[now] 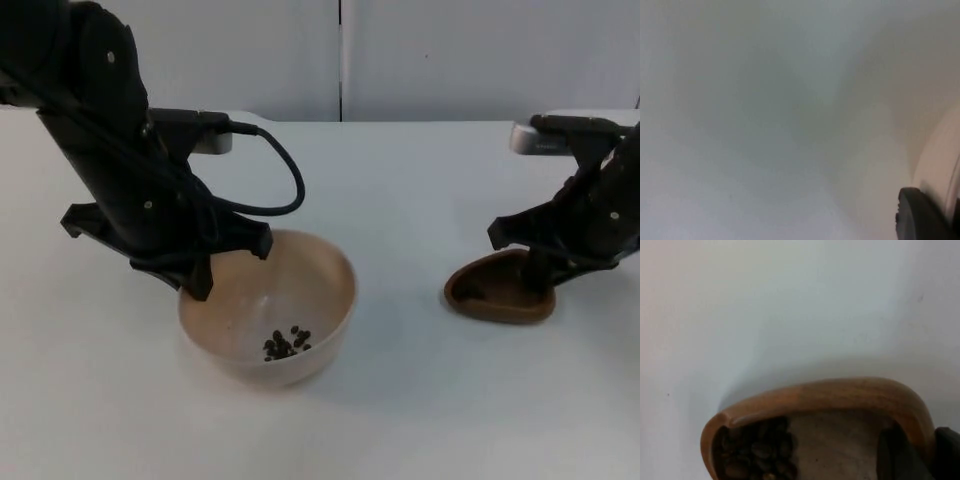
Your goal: Pick up the bowl with the left hand and pour the coffee beans from the cup into the bowl with the right hand.
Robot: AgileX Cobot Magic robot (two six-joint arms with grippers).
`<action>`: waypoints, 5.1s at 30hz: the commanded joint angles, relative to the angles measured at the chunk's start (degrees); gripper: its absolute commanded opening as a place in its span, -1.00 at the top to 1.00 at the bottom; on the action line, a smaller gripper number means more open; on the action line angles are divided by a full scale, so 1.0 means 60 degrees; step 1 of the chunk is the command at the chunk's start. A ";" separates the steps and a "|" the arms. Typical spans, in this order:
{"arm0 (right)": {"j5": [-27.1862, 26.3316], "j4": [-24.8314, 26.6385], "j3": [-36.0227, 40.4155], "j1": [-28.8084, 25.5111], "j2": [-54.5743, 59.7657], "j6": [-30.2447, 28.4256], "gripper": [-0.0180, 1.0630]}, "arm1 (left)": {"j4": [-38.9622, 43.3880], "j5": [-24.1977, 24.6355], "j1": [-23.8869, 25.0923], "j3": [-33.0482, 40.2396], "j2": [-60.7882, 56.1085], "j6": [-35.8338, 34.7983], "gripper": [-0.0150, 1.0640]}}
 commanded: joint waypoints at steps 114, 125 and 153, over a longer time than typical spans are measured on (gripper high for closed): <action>0.5127 -0.0075 0.4895 -0.0027 -1.9271 -0.1450 -0.35 | 0.0798 0.4748 0.0001 0.5583 -1.9043 0.0705 -0.66; 0.6327 -0.0352 0.5065 -0.0027 -1.9853 -0.1316 -0.35 | 0.0718 0.4955 0.0001 0.6020 -1.9043 0.0705 -0.66; 0.6777 -0.2071 0.6212 -0.0027 -1.9853 0.0778 -0.35 | 0.0718 0.4955 0.0001 0.6022 -1.9043 0.0671 -0.66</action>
